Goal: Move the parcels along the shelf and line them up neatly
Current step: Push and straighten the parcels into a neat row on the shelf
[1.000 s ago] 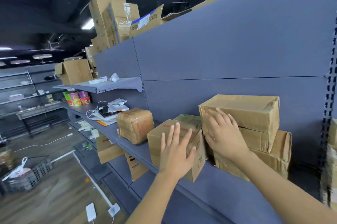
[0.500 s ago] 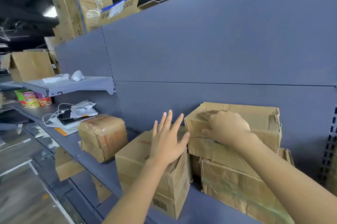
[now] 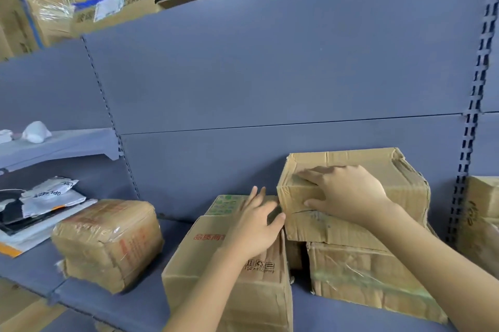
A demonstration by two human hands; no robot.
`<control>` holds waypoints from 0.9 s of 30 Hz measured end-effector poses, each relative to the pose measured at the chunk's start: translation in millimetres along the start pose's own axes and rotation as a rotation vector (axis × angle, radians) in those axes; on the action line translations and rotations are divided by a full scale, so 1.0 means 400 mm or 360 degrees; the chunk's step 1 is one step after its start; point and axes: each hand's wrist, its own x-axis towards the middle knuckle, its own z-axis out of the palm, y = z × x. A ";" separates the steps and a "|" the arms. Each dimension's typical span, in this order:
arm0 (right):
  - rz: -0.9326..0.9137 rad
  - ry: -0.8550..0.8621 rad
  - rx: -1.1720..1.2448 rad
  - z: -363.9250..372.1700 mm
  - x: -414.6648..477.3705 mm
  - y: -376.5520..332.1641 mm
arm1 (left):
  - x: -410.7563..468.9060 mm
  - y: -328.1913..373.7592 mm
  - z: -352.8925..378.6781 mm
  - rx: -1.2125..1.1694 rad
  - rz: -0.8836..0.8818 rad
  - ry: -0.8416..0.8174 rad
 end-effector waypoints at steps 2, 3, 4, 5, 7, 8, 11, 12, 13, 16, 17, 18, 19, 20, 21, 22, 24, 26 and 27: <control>0.0041 -0.0018 -0.0043 -0.006 0.000 -0.014 | -0.011 -0.010 0.000 -0.0081 0.0026 -0.0026; 0.0058 -0.0024 -0.0065 -0.009 0.002 -0.020 | -0.018 -0.013 0.000 -0.0109 0.0037 -0.0035; 0.0068 -0.0028 -0.0093 -0.013 0.003 -0.025 | -0.024 -0.016 0.001 -0.0128 0.0053 -0.0044; 0.0079 -0.0035 -0.0120 -0.018 0.005 -0.030 | -0.030 -0.017 0.003 -0.0140 0.0076 -0.0052; 0.0116 -0.0067 -0.0153 -0.027 0.005 -0.044 | -0.042 -0.019 0.003 -0.0146 0.0118 -0.0058; 0.0140 -0.0082 -0.0172 -0.029 0.005 -0.051 | -0.044 -0.020 0.003 -0.0141 0.0141 -0.0051; 0.0219 -0.0077 -0.0162 -0.025 -0.003 -0.067 | -0.041 -0.025 0.004 -0.0157 0.0214 0.0003; 0.0247 -0.0055 -0.0142 -0.020 -0.007 -0.072 | -0.041 -0.027 0.008 -0.0153 0.0242 0.0031; 0.0278 -0.0029 -0.0120 -0.014 -0.011 -0.076 | -0.042 -0.028 0.011 -0.0127 0.0278 0.0062; 0.0379 0.0013 -0.0067 -0.007 -0.019 -0.090 | -0.047 -0.029 0.015 -0.0102 0.0348 0.0109; 0.0401 0.0016 -0.0057 -0.007 -0.017 -0.095 | -0.049 -0.028 0.014 -0.0114 0.0347 0.0109; 0.0416 0.0020 -0.0051 -0.007 -0.016 -0.100 | -0.050 -0.029 0.014 -0.0116 0.0347 0.0108; 0.0431 0.0025 -0.0050 -0.007 -0.014 -0.104 | -0.050 -0.031 0.013 -0.0108 0.0353 0.0111; 0.0446 0.0036 -0.0053 -0.005 -0.012 -0.106 | -0.051 -0.032 0.015 -0.0092 0.0362 0.0117; 0.0459 0.0053 -0.0059 -0.003 -0.012 -0.108 | -0.052 -0.033 0.015 -0.0081 0.0367 0.0125; 0.0469 0.0075 -0.0062 0.001 -0.013 -0.110 | -0.053 -0.034 0.015 -0.0081 0.0370 0.0135; 0.0461 0.0115 -0.0080 0.007 -0.017 -0.113 | -0.053 -0.034 0.017 -0.0088 0.0369 0.0166; 0.0404 0.0138 -0.0126 0.010 -0.020 -0.112 | -0.052 -0.033 0.016 -0.0064 0.0352 0.0182; 0.0363 0.0138 -0.0153 0.009 -0.021 -0.109 | -0.053 -0.032 0.015 -0.0051 0.0337 0.0183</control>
